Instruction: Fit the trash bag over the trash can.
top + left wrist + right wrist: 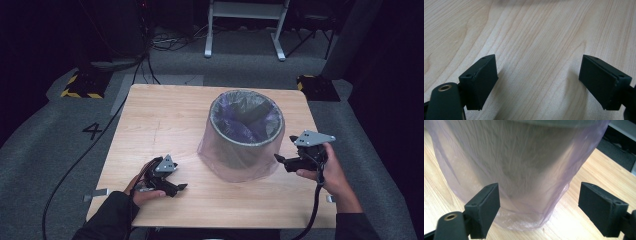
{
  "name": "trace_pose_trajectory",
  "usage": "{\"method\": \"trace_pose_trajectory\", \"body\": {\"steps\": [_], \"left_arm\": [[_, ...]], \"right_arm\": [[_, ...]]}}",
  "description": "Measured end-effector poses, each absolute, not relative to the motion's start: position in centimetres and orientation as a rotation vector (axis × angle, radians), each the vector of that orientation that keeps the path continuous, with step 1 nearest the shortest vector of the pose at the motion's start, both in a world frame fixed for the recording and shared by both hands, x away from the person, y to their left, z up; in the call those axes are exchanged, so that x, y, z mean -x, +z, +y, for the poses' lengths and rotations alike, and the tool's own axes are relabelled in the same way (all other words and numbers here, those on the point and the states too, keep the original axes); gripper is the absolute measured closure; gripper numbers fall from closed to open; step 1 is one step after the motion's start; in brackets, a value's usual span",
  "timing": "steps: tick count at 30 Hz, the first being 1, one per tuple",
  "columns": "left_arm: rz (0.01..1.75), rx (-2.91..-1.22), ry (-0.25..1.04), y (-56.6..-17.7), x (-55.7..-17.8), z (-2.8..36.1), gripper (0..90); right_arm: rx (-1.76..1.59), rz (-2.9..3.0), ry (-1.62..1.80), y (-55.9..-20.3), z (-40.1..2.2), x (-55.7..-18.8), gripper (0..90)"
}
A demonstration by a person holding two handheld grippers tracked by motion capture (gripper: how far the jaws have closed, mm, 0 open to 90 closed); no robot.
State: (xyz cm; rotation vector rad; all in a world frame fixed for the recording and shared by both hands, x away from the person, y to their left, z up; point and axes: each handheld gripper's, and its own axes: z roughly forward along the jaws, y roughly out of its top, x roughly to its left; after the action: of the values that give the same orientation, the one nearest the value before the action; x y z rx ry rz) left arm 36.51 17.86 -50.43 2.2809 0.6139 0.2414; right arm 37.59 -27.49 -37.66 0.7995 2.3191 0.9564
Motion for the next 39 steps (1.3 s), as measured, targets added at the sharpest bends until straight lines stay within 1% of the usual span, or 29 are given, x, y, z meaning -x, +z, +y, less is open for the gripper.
{"method": "trace_pose_trajectory", "body": {"steps": [39], "left_arm": [[0.614,-2.281,0.241,-50.4,-36.5,17.9,14.8]], "right_arm": [[-0.937,2.424,0.790,-44.4,-29.2,-38.2,18.3]]}}
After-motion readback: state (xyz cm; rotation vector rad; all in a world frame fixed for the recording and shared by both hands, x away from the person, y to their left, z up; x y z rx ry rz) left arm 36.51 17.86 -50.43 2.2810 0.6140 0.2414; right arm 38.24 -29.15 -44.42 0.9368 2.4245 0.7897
